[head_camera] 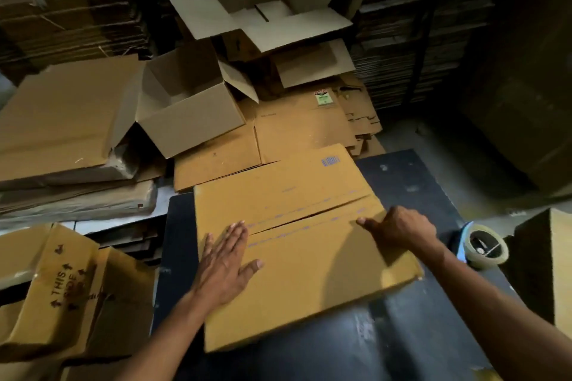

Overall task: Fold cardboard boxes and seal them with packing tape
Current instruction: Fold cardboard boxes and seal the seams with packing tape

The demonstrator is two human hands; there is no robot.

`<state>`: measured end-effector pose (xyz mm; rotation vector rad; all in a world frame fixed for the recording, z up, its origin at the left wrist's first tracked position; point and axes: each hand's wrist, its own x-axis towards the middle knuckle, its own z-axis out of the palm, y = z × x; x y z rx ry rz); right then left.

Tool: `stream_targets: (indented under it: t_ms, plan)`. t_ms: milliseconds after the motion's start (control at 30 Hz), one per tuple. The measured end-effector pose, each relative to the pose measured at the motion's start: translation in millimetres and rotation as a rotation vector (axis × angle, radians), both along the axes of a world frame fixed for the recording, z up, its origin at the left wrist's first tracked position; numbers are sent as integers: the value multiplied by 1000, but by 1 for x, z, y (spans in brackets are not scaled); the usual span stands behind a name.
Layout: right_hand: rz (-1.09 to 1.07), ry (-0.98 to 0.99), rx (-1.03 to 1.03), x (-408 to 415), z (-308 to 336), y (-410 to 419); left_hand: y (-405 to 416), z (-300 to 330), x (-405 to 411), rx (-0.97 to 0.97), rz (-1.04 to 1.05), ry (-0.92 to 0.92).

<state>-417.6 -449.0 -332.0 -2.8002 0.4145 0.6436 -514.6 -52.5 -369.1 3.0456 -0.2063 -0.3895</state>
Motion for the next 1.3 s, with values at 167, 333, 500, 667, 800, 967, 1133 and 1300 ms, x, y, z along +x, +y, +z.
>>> stream_targets:
  t_ms: [167,333,500,667,800,967,1133,1300]
  plan:
    - [-8,-114,84,-71,-19,-7,-75,3,18,27,-60,55]
    - [97,-88,163,-64,-16,-37,-192,-2,58,20,-271,40]
    - [249,-140,83,-22,-19,-143,-216,-26,68,-1,-234,-92]
    - [543,81,-194,15,-35,-220,-220,-33,61,-10,-200,-142]
    - [798,106,-291,25,-59,-226,-240,-29,54,-18,-136,-113]
    - [746,77,-270,36,-72,-239,-283,-28,56,-53,-90,-138]
    - [504,-94,-166,32,-30,-264,-331,-19,54,-53,-77,-74]
    - [77,-164,237,37,68,-269,-358,-7,54,-67,-174,66]
